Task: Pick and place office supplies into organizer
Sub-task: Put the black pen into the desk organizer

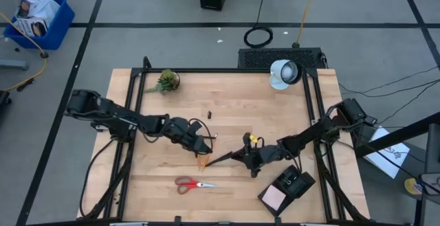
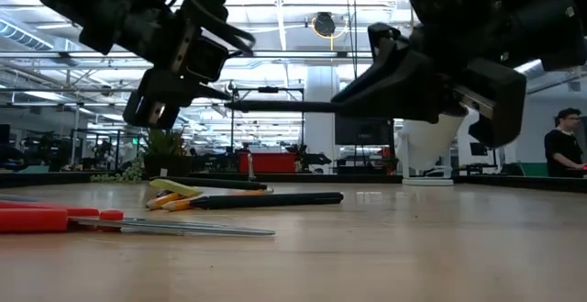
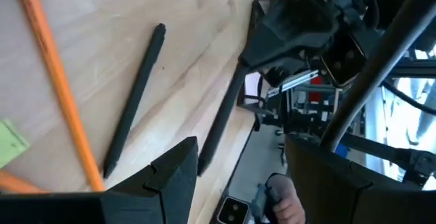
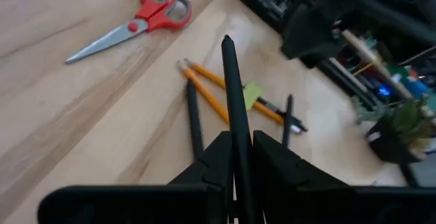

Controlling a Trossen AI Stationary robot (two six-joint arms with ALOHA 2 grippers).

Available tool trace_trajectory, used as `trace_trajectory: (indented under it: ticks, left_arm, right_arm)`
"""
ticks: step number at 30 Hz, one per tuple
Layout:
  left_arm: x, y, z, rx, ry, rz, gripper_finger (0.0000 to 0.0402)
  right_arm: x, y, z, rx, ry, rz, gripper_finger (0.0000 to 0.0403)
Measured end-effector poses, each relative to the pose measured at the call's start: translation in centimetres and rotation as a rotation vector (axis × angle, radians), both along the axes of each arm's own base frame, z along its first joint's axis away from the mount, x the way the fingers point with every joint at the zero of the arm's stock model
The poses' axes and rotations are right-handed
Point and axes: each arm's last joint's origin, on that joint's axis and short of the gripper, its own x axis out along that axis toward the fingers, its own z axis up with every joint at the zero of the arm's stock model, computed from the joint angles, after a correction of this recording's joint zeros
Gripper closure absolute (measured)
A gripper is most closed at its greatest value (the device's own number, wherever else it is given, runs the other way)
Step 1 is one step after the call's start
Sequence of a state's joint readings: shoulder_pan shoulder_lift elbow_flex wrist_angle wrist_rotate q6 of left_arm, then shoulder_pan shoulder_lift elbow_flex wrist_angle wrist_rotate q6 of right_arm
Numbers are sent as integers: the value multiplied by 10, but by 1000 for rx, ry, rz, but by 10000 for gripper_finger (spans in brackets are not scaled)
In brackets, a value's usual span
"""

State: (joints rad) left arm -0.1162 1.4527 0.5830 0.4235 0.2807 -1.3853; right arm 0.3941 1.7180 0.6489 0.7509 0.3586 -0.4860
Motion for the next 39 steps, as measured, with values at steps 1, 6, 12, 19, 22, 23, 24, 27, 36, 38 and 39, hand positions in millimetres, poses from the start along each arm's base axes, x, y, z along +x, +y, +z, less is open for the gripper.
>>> trace_trajectory:
  ticks: [1, 6, 12, 19, 22, 23, 24, 27, 36, 38, 39]
  left_arm:
    - [1, 0, -1, -11, 6, -4, 176]
    - [3, -4, -9, -39, 39, -25, 176]
    - [4, -4, -7, -38, 16, -24, 176]
    - [4, -5, -6, -17, -7, -38, 176]
    - [4, -6, -6, -13, -10, -43, 176]
    - [4, -7, -6, -11, -10, -44, 176]
    - [4, -7, -6, -9, -11, -43, 177]
    - [4, -7, -6, 1, -15, -47, 177]
    - [4, -7, -6, 11, -19, -50, 235]
    - [4, -7, -6, 21, -24, -55, 263]
    - [4, -7, -6, 26, -28, -57, 277]
  right_arm:
    - [1, 0, 1, -12, -6, -8, 363]
    - [3, 0, 4, -82, -18, -9, 367]
    - [10, -4, 9, -82, -35, -24, 361]
    - [20, -5, 20, -103, -74, -25, 364]
    - [23, -7, 23, -102, -84, -33, 361]
    - [25, -8, 24, -102, -88, -35, 361]
    - [26, -9, 25, -104, -91, -38, 361]
    - [28, -13, 27, -102, -96, -40, 364]
    - [30, -16, 26, -72, -86, 4, 364]
    - [30, -16, 27, -72, -88, 2, 364]
    - [30, -17, 27, -72, -88, 1, 363]
